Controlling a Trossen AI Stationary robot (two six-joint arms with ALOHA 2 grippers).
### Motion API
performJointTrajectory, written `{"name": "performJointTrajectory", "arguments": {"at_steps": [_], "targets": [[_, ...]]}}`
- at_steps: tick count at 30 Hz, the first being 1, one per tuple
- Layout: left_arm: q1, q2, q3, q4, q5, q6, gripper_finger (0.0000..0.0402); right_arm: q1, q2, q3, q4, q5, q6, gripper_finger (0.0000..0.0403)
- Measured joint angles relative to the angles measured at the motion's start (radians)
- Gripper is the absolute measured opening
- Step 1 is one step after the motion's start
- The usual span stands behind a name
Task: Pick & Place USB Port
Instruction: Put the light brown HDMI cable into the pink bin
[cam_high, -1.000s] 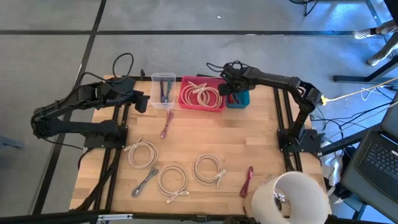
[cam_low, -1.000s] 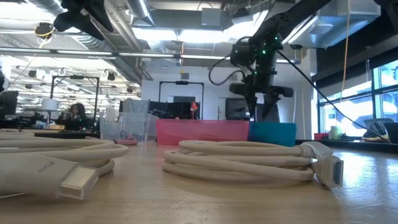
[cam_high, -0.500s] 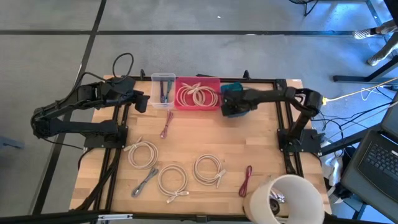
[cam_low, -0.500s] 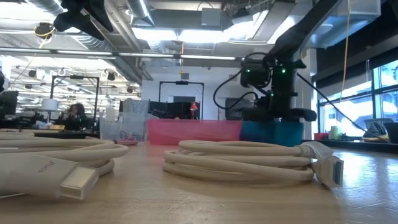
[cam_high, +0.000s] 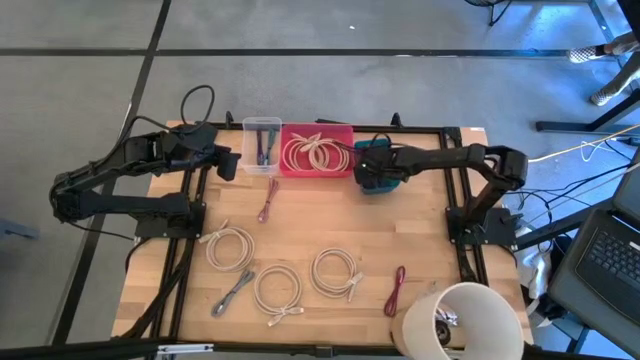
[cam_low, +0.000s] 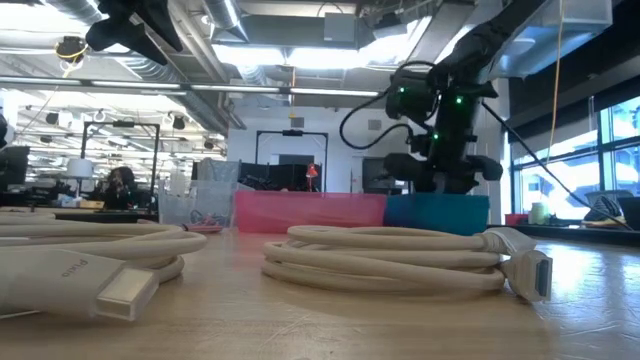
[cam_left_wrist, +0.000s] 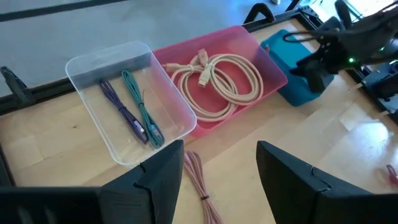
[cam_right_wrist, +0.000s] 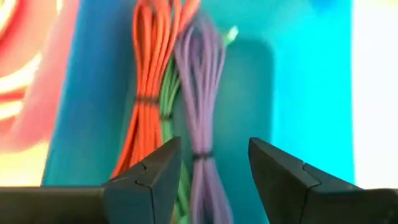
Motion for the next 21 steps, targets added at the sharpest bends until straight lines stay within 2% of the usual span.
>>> {"name": "performJointTrajectory", "arguments": {"at_steps": [3,7,13,17,21], "targets": [[0.0,0.0,0.0,0.0,0.012,-0.008,0.0196,0.0,-0.019,0.001,0.023,0.048,-0.034,0.0191],[0.0,0.0,0.0,0.0,0.017,-0.009,0.0196,-0.007,-0.063,0.001,0.021,0.05,-0.041,0.0191],[-0.007,0.0,0.0,0.0,0.027,0.013,0.0196,0.079,-0.229,0.002,0.047,0.072,-0.065,0.019],[-0.011,0.0,0.0,0.0,0.027,0.04,0.0196,0.173,-0.352,0.002,0.1,0.025,-0.05,0.019],[-0.011,0.0,0.0,0.0,0.028,0.076,0.0196,0.301,-0.421,0.003,0.152,-0.074,-0.005,0.019]]}}
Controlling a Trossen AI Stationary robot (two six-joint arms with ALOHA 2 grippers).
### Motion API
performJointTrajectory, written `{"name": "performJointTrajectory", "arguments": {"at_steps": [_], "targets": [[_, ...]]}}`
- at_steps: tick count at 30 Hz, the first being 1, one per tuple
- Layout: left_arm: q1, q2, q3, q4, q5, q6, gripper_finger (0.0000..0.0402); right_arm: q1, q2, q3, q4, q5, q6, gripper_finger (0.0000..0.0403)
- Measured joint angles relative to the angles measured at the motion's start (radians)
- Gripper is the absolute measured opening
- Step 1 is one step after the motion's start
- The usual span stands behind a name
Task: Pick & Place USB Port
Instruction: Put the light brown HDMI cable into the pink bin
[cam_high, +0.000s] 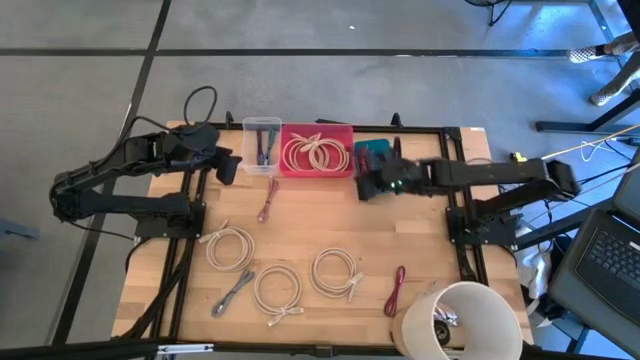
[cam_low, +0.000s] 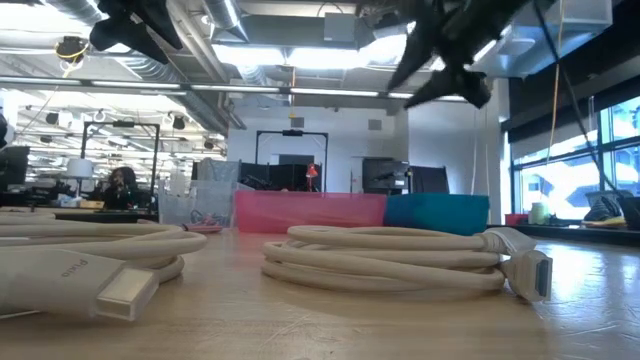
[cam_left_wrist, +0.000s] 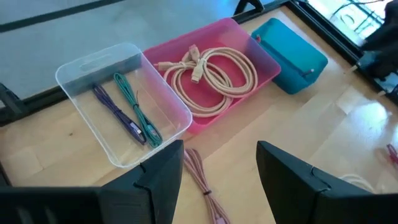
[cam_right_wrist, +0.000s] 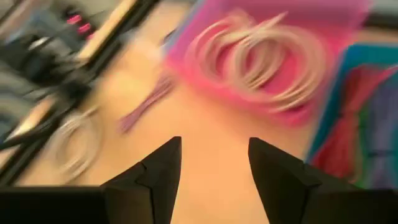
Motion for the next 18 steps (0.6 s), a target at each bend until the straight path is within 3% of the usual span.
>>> {"name": "performJointTrajectory", "arguments": {"at_steps": [9,18], "targets": [[0.0,0.003,0.0,0.0,0.027,0.031,0.0196,0.295,0.06,0.0,-0.001,-0.027,0.201,0.0156],[0.0,0.057,0.0,0.0,0.017,0.031,0.0196,0.339,0.276,0.061,-0.055,-0.265,0.231,0.0118]]}}
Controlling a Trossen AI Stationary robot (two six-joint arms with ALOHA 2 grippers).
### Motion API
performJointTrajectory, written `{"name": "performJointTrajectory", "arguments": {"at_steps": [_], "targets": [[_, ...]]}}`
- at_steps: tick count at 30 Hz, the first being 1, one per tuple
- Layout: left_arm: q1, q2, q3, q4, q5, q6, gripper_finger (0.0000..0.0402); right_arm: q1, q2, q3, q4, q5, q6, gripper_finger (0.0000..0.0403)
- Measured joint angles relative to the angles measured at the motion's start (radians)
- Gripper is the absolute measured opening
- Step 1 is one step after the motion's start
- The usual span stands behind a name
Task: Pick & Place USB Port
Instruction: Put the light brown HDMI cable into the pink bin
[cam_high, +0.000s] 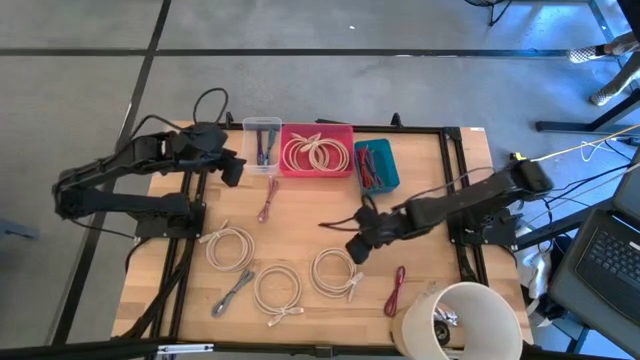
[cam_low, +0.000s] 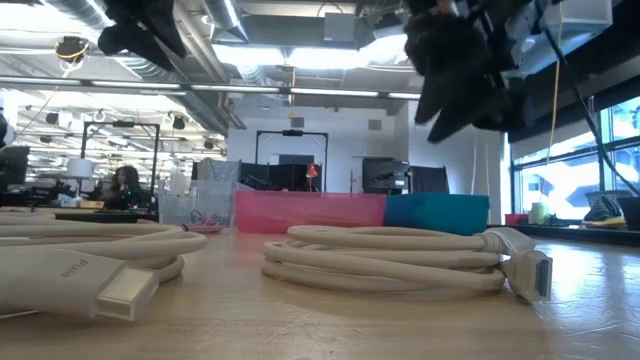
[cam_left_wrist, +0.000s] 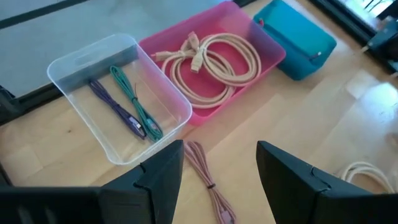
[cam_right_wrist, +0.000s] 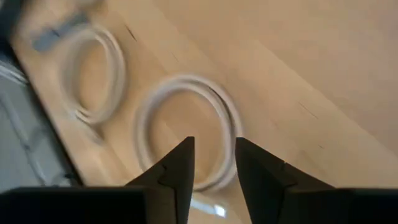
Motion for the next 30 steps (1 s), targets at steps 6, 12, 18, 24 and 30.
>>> {"name": "performJointTrajectory", "arguments": {"at_steps": [6,12,18,24,30], "targets": [[0.0,0.062,0.001,0.0,0.022,0.016,0.0196,-0.003,0.196,0.205,-0.265,-0.021,-0.177,0.011],[0.0,0.114,0.001,0.0,0.059,0.054,0.0196,-0.028,0.34,0.321,-0.321,-0.11,-0.265,0.0124],[0.0,0.135,0.001,0.0,0.06,0.072,0.0196,-0.048,0.406,0.339,-0.321,-0.144,-0.267,0.0156],[0.0,0.133,0.001,0.0,0.06,0.087,0.0196,-0.048,0.467,0.339,-0.283,-0.143,-0.272,0.017],[0.0,0.133,0.001,0.0,0.06,0.087,0.0196,-0.049,0.5,0.342,-0.276,-0.142,-0.269,0.0126]]}}
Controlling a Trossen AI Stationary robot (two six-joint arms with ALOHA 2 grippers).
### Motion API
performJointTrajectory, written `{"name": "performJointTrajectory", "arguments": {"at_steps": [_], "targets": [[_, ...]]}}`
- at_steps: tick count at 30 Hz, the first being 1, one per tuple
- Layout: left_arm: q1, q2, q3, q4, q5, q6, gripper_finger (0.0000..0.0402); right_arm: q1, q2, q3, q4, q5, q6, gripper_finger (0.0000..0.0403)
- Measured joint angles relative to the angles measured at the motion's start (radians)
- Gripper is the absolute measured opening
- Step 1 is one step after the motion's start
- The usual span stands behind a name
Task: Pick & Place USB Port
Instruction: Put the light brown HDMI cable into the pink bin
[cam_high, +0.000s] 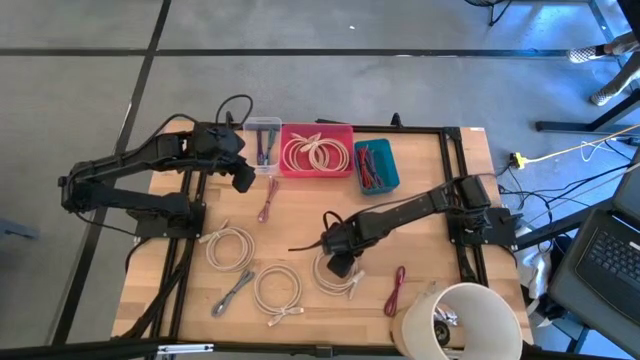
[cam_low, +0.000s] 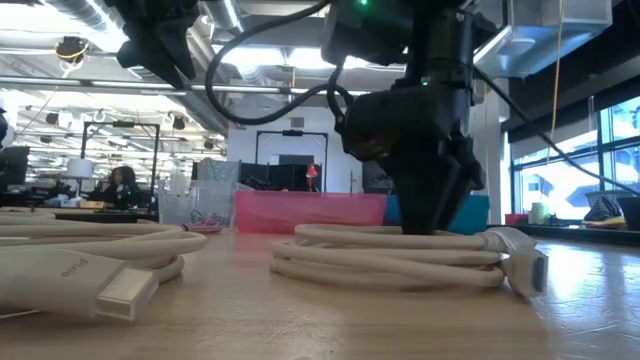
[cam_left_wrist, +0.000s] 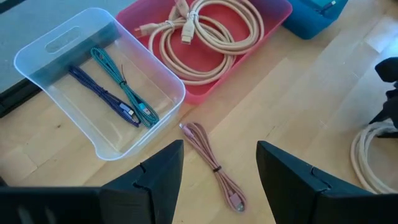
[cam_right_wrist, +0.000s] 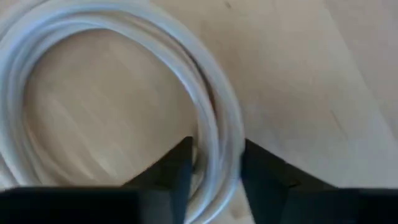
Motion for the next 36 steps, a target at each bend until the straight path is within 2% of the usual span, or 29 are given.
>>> {"name": "performJointTrajectory", "arguments": {"at_steps": [3,5,8,12,17,20,28,36], "targets": [[0.0,0.0,0.0,0.0,0.0,0.0,0.0196,-0.002,-0.007,-0.001,-0.011,0.001,0.003,0.0048],[0.0,0.0,0.0,0.0,0.0,0.0,0.0196,-0.003,-0.009,0.008,-0.002,0.0,0.0,0.002],[0.0,0.0,0.0,0.0,0.0,0.0,0.0196,-0.01,-0.018,0.045,-0.031,0.021,-0.009,0.0015],[0.0,-0.001,0.0,0.0,0.0,-0.001,0.0196,-0.054,-0.028,0.172,-0.11,0.096,-0.1,0.0015],[0.0,0.0,0.0,-0.001,0.0,-0.009,0.0196,-0.166,-0.028,0.352,-0.281,0.255,-0.242,0.0015],[0.0,0.0,0.0,-0.001,0.0,-0.01,0.0196,-0.265,-0.028,0.432,-0.316,0.335,-0.322,0.0015],[0.0,0.0,0.0,-0.001,-0.002,-0.011,0.0196,-0.515,-0.028,0.56,-0.23,0.345,-0.44,0.0015],[0.0,0.0,0.0,-0.001,-0.02,-0.009,0.0196,-0.668,-0.021,0.572,-0.195,0.319,-0.494,0.0015]]}}
